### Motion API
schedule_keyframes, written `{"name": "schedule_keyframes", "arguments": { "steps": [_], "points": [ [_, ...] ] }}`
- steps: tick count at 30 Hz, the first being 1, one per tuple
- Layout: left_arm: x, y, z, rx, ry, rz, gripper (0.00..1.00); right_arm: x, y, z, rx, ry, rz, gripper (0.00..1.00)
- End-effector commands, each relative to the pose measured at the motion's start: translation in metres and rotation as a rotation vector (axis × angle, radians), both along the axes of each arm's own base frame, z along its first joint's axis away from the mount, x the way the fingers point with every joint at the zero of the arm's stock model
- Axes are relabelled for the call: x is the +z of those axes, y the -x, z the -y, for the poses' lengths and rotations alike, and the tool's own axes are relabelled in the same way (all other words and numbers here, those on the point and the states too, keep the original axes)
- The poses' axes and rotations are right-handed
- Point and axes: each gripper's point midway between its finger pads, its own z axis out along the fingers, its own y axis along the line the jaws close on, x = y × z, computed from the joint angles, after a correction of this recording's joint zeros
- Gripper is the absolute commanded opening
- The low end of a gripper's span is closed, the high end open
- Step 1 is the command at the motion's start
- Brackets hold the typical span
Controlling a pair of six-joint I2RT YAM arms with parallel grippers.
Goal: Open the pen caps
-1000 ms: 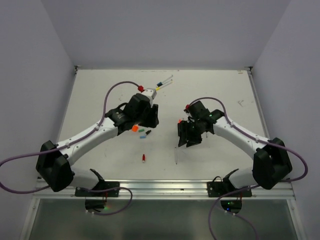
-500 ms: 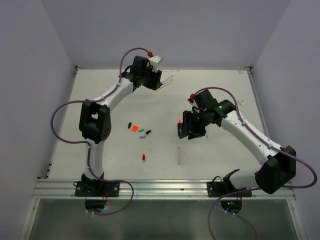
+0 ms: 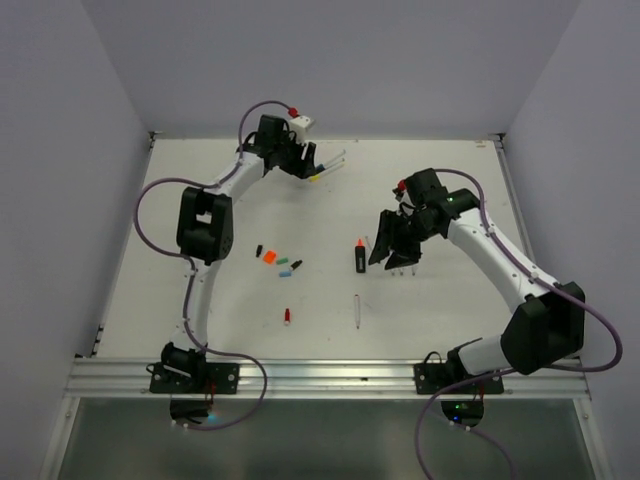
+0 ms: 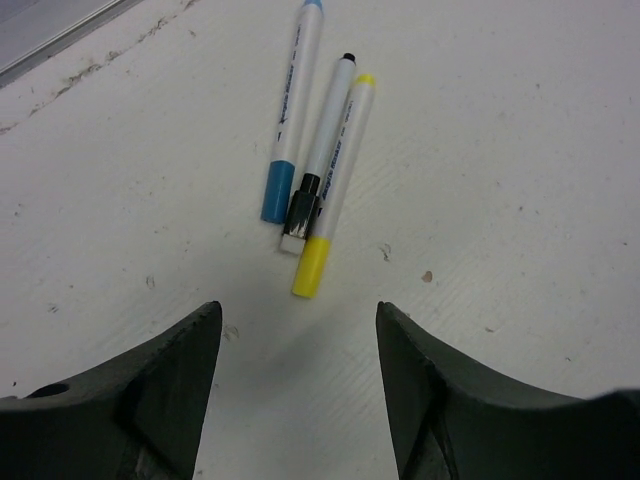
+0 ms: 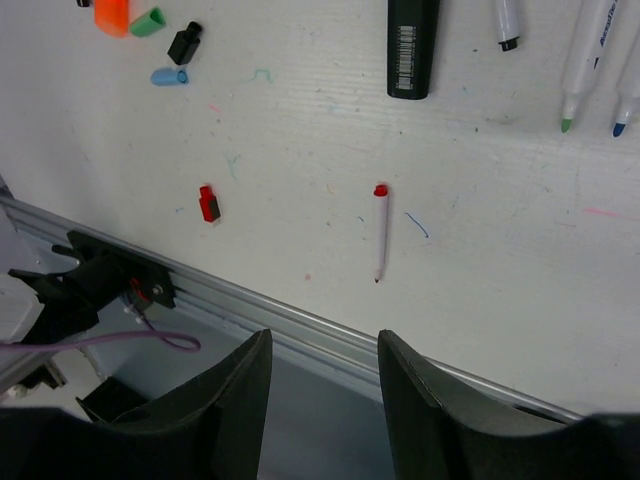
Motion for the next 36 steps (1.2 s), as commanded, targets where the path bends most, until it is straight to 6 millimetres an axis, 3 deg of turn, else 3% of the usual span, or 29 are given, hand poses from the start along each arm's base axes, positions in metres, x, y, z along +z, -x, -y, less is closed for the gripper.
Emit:
{"name": "schedule_keyframes", "arguments": {
  "steps": [1, 7, 11, 22, 29, 36],
  "points": [
    [0.028, -0.018, 0.016, -0.055, 0.051, 0.119, 0.66, 0.017, -0.011, -0.011, 0.018, -0.055, 0.037, 0.5],
    [0.004, -0.011, 0.026, -0.079, 0.099, 0.064, 0.64, 0.016, -0.017, -0.011, 0.012, -0.056, 0.04, 0.5],
    [-0.016, -0.008, 0.02, -0.038, 0.084, 0.032, 0.61, 0.016, -0.017, -0.011, 0.013, -0.055, 0.043, 0.5],
    [-0.041, -0.014, 0.02, 0.035, 0.019, 0.06, 0.59, 0.014, -0.012, -0.005, 0.01, -0.053, 0.051, 0.5],
    [-0.061, -0.007, 0.038, 0.016, -0.042, 0.075, 0.58, 0.016, -0.013, -0.002, 0.005, -0.05, 0.063, 0.5],
    [-0.071, 0.002, 0.037, 0.043, -0.077, 0.039, 0.46, 0.02, -0.015, 0.0, 0.0, -0.051, 0.074, 0.49]
  ]
}}
